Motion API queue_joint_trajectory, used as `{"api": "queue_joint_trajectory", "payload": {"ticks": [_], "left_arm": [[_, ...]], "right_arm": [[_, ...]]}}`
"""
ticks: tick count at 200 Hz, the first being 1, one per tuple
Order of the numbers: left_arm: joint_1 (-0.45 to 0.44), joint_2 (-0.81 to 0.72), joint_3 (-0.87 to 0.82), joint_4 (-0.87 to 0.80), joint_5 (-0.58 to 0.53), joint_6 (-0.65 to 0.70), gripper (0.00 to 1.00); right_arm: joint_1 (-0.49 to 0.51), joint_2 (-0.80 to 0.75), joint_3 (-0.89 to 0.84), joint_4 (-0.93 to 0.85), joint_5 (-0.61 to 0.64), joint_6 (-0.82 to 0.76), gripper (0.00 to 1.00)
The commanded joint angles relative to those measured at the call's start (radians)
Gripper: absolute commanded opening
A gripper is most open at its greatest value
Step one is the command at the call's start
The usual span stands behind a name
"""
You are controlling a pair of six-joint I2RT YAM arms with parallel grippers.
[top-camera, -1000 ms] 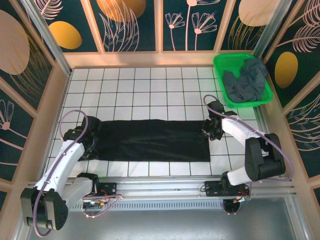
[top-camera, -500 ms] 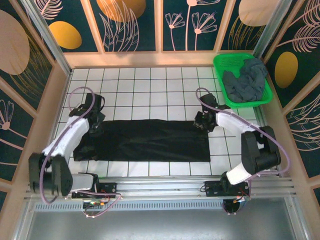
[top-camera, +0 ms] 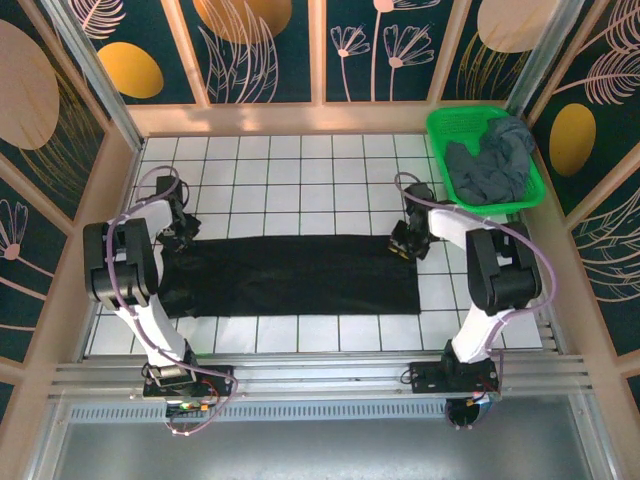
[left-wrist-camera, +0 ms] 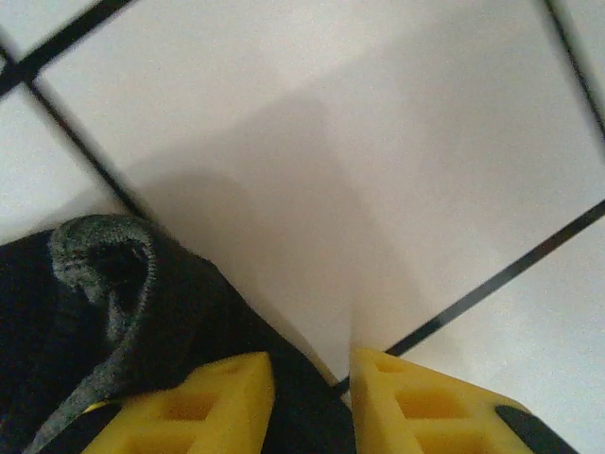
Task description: Fold and stack the t-shirts
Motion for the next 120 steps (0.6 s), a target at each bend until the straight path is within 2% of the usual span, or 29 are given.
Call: {"api": "queue_joint_trajectory", "payload": {"ticks": [1,18,40,61,77,97,106,120], "left_arm": [[0.024,0.147,0.070,0.037,0.068,0.088,0.29],[0.024,0.216,0.184,0.042,0.113,0.095,0.29],[0.023,0.267,0.334,0.032,0.128,0.091,0.35],[0.019,0.243,0.417,0.003,0.103,0.103,0.44],[0.003,0.158,0.387,0.014,0.078,0.141,0.49],[-0.044,0.025,0.277,0.067,0.101,0.213,0.51],[-0.070,-0.021,0.219,0.102,0.149,0.256,0.49],[-0.109,-0.061,0.135,0.159,0.285,0.324,0.42]], "right_arm": [[-0.044,0.156,0.109,-0.021,0.060,-0.044,0.24],[-0.065,0.282,0.291,-0.051,0.078,-0.095,0.24],[-0.090,0.425,0.554,-0.107,0.080,-0.153,0.25],[-0.082,0.462,0.728,-0.136,0.087,-0.220,0.33],[-0.060,0.420,0.749,-0.122,0.110,-0.261,0.41],[-0.028,0.337,0.682,-0.079,0.076,-0.280,0.46],[-0.012,0.287,0.638,-0.047,0.030,-0.282,0.48],[0.015,0.219,0.553,0.015,-0.087,-0.278,0.52]]}}
